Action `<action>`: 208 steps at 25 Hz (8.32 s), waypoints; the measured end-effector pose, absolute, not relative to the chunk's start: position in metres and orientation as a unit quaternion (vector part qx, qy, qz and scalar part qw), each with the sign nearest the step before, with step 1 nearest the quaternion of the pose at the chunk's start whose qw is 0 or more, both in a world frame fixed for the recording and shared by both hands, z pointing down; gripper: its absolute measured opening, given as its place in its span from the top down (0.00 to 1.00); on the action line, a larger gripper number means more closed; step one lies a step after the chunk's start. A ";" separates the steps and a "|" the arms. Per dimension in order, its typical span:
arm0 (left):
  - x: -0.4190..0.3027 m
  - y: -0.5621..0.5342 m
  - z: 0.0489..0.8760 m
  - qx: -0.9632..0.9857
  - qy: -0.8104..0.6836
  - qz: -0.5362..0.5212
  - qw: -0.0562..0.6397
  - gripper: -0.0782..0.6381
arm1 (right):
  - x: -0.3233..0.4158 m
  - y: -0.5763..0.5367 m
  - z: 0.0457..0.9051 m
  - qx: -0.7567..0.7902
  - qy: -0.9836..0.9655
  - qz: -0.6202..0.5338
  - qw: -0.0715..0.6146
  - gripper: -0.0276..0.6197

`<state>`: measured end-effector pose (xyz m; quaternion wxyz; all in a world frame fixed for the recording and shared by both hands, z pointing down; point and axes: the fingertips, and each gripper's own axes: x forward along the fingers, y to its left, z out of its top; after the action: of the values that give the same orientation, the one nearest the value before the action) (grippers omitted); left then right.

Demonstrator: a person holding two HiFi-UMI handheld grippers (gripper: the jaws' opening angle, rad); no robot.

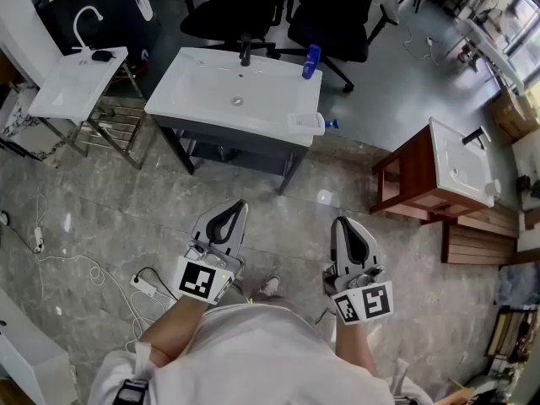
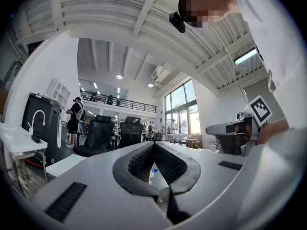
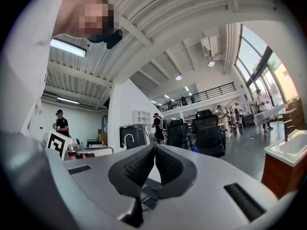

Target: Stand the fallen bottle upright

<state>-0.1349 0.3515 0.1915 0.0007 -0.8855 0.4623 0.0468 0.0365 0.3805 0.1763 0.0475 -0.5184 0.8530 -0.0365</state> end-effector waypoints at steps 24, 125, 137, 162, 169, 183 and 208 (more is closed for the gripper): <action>-0.081 0.382 0.202 -0.873 0.488 0.019 -0.002 0.87 | 0.102 0.408 0.206 -0.497 0.862 -0.066 0.072 0.90; 0.001 -0.081 0.364 -0.901 0.420 -0.070 -0.080 0.87 | 0.200 -0.078 0.469 -0.483 0.707 -0.464 0.226 0.55; 0.000 -0.093 0.437 -0.890 0.433 -0.077 -0.118 0.87 | 0.204 -0.105 0.550 -0.472 0.674 -0.505 0.261 0.55; -0.010 -0.105 0.504 -0.881 0.438 -0.097 -0.152 0.87 | 0.189 -0.142 0.582 -0.386 0.674 -0.520 0.357 0.55; -0.008 -0.111 0.507 -0.883 0.438 -0.095 -0.141 0.87 | 0.188 -0.142 0.582 -0.372 0.680 -0.515 0.366 0.56; -0.017 -0.101 0.501 -0.883 0.438 -0.085 -0.144 0.87 | 0.192 -0.136 0.570 -0.378 0.663 -0.498 0.412 0.72; -0.065 -0.097 0.486 -0.891 0.427 -0.059 -0.143 0.87 | 0.184 -0.135 0.499 -0.516 0.703 -0.357 0.335 0.72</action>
<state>-0.0645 -0.0969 0.4856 -0.1434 -0.8907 0.4272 -0.0589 0.1844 -0.1347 0.4986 0.3354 -0.5159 0.7029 -0.3567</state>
